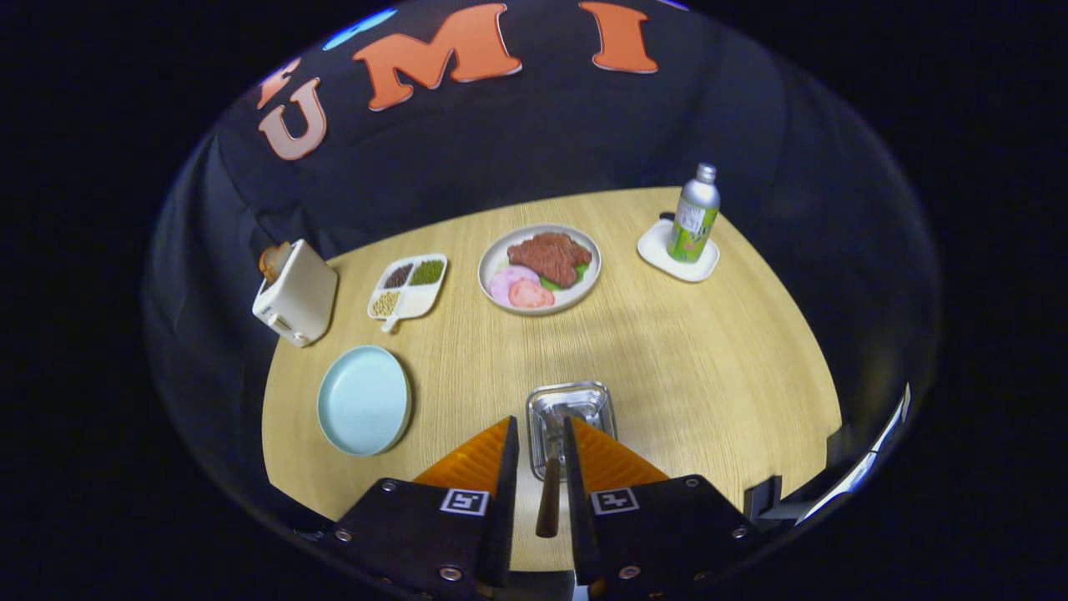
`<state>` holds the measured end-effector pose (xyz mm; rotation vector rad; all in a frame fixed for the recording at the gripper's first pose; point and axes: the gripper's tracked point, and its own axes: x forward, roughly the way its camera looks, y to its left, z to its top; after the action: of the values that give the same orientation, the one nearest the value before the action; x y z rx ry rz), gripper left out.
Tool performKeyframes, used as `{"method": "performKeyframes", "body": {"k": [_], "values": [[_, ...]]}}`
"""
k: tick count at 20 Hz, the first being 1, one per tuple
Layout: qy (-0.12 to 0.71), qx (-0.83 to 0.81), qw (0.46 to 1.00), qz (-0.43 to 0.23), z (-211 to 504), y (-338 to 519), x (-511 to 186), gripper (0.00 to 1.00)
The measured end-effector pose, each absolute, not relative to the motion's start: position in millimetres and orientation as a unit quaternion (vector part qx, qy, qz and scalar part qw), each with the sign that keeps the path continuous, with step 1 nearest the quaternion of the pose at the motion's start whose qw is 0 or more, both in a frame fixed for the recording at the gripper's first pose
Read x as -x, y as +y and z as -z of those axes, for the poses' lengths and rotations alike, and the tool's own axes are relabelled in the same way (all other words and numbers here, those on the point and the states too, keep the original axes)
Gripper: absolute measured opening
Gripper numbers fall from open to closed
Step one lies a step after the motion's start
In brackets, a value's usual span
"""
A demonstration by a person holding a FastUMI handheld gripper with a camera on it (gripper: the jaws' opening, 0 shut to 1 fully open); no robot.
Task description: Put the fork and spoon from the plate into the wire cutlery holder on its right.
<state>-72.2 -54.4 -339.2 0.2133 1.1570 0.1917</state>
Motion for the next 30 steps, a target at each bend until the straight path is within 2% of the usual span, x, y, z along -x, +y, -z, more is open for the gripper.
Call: {"method": "performKeyframes", "body": {"k": [1,2,4,6,12,22,30], "values": [[0.513,-0.103,0.847,-0.092,325.8,-52.7,57.2,0.36],[0.483,-0.102,0.865,-0.093,311.8,-53.1,44.7,0.54],[0.422,-0.096,0.897,-0.090,280.7,-57.1,21.4,0.74],[0.361,-0.095,0.924,-0.087,244.3,-60.7,0.5,0.83],[0.227,-0.086,0.966,-0.083,152.4,-66.0,-32.5,0.88],[0.088,-0.087,0.989,-0.085,47.3,-51.9,-57.8,0.94],[0.074,-0.077,0.988,-0.108,37.8,-24.1,-60.9,0.93]]}}
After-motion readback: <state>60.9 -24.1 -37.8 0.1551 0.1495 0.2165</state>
